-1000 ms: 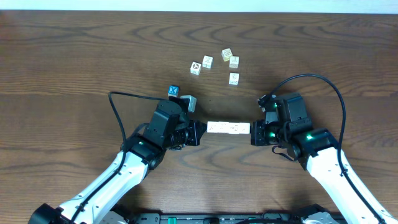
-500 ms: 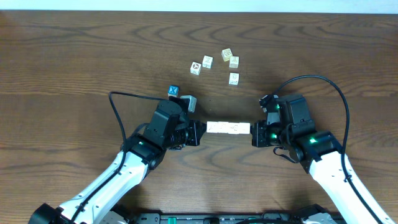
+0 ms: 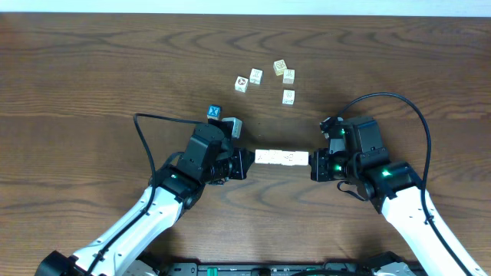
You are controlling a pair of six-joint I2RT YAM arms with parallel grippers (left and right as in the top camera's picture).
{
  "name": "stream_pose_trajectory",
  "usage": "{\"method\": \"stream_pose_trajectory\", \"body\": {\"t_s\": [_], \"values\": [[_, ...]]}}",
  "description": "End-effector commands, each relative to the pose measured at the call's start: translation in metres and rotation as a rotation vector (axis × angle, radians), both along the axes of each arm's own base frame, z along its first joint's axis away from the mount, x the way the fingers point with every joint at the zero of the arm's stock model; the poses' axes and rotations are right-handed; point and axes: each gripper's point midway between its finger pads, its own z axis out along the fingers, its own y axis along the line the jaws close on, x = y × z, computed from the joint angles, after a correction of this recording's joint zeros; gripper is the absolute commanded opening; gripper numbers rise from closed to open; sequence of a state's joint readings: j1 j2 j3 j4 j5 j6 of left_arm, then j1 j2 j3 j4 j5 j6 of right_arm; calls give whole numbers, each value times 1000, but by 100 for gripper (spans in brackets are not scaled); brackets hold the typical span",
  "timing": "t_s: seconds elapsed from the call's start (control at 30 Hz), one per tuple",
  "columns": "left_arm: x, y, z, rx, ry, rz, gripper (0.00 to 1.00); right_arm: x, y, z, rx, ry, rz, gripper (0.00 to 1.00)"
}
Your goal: Lift 4 blocks
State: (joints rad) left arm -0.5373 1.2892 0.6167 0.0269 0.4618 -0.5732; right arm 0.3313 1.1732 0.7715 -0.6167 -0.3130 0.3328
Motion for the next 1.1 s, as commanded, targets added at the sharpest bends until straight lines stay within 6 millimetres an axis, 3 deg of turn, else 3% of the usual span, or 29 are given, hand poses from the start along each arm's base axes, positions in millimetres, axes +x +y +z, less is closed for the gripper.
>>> {"method": "stream_pose_trajectory", "body": {"t_s": [0.0,0.63,1.07], "values": [[-13,-23,36,-116,-40,-109,7,-14,39,25,147,-6,152,1],[-13,-23,40,-122,-51,-110,7,-17,38,39,161,-49,155,1],[-13,-23,40,-121,-51,-110,7,-19,37,37,155,-40,152,1]]}}
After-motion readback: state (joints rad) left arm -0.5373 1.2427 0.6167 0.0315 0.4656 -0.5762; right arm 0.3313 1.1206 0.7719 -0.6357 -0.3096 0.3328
